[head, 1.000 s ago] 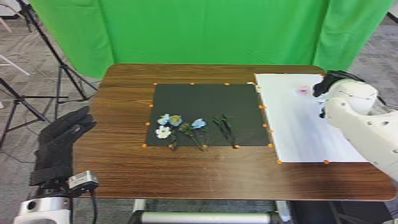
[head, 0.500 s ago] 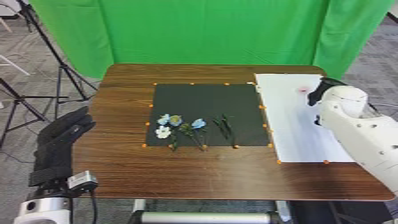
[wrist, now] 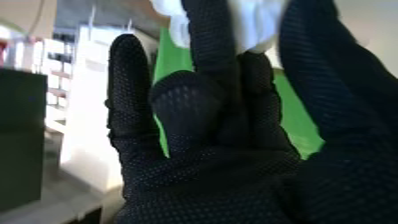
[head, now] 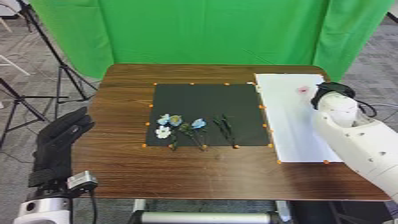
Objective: Arrange flowers
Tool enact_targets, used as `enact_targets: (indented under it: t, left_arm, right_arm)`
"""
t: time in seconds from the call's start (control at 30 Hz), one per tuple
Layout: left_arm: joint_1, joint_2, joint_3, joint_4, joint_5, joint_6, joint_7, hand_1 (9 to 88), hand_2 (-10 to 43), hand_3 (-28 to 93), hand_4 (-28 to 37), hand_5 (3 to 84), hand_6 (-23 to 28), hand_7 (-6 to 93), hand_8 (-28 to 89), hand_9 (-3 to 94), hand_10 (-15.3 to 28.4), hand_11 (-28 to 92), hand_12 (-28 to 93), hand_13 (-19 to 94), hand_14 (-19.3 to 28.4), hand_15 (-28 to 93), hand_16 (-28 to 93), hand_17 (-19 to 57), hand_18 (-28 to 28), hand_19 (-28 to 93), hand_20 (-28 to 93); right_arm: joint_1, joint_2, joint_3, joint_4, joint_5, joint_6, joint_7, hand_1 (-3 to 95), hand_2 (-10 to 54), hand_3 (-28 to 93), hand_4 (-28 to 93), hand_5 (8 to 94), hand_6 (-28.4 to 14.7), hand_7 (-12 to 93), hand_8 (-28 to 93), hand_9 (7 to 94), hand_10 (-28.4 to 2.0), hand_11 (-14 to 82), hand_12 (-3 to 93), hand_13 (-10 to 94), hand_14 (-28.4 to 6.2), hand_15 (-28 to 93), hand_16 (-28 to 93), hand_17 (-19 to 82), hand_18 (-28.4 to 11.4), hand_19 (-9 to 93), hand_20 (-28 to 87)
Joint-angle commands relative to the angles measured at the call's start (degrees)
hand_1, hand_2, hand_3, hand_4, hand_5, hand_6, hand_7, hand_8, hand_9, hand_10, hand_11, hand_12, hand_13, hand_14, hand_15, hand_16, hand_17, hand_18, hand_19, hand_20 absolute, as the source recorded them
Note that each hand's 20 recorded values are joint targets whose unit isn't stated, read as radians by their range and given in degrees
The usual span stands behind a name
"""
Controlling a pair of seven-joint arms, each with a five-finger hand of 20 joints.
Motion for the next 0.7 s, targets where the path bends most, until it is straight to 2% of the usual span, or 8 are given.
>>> enact_targets:
  t: [0.03, 0.13, 0.43, 0.47, 0.57, 0.7]
  left_arm:
    - [0.9, -0.23, -0.03, -0.42, 0.01, 0.26, 0.28, 27.2, 3.2, 81, -17.6, 40.3, 10.7, 20.6, -12, 31.4, 19.0, 42, 10, 19, 23.9, 66, -16, -13.0, 18.8, 52, 12]
    - [0.7, -0.25, 0.07, -0.38, 0.21, 0.2, 0.17, 27.2, 3.2, 81, -17.6, 40.3, 10.7, 20.6, -12, 31.4, 19.0, 42, 10, 19, 23.8, 66, -16, -13.0, 18.8, 52, 12]
    - [1.1, 0.74, 0.39, -0.39, -0.69, 0.82, 1.05, 27.3, 3.3, 81, -17.6, 40.3, 10.7, 20.7, -12, 31.4, 19.0, 42, 10, 19, 23.9, 66, -16, -13.0, 18.8, 52, 12]
    - [1.1, 0.44, 0.15, -0.37, -0.3, 0.5, 0.7, 27.2, 3.3, 81, -17.5, 40.3, 10.8, 20.7, -12, 31.4, 19.0, 42, 10, 19, 23.9, 66, -16, -13.0, 18.8, 52, 12]
    - [1.1, 0.86, 0.23, -0.32, -0.73, 0.81, 1.15, 27.2, 3.3, 81, -17.4, 40.4, 10.8, 20.7, -12, 31.4, 19.0, 42, 10, 19, 23.8, 66, -16, -13.0, 18.8, 52, 12]
    - [1.1, 0.81, 0.03, -0.35, -0.38, 0.54, 0.56, 27.2, 3.2, 81, -17.5, 40.4, 10.8, 20.7, -12, 31.4, 19.0, 42, 10, 19, 23.8, 66, -17, -13.0, 18.8, 52, 12]
  right_arm:
    - [0.6, 1.7, -3.1, 1.0, -3.9, 6.7, -0.4, 54.6, -8.5, 73, -28, 72.2, 1.4, 33, -4, 88.4, -5.0, 11.1, 31.5, 82, -3.2, 78, 19, 34, -17.7, 92, -5]
    - [0.7, 2.2, -3.9, 1.1, -4.9, 8.8, -0.9, 55.8, -8.9, 73, -28, 74.5, 2.0, 33, -4, 90.6, -4.0, 11.4, 31.8, 84, -2.5, 77, 20, 35, -17.4, 93, -4]
    - [2.2, 3.6, -7.2, -0.4, -3.3, 15.6, -0.3, 55.5, -9.5, 74, -28, 76.6, 2.3, 32, -4, 92.3, -3.4, 10.9, 32.5, 85, -1.9, 76, 21, 36, -17.0, 93, -4]
    - [2.3, 3.6, -7.3, -1.2, -2.5, 16.0, -0.3, 55.5, -9.5, 74, -28, 76.7, 2.3, 32, -4, 92.4, -3.4, 10.9, 32.5, 85, -1.9, 76, 21, 36, -17.0, 93, -4]
    - [2.0, 3.3, -6.9, -3.5, -1.5, 18.2, -1.1, 55.5, -9.5, 75, -28, 76.9, 2.2, 32, -3, 92.5, -3.4, 10.9, 32.5, 85, -2.0, 76, 21, 36, -17.0, 93, -4]
    - [0.9, 2.4, -5.6, -7.3, -1.0, 19.0, -3.2, 55.5, -9.5, 75, -28, 77.2, 1.9, 31, -3, 92.6, -3.5, 10.9, 32.8, 85, -2.1, 76, 21, 36, -17.2, 93, -4]
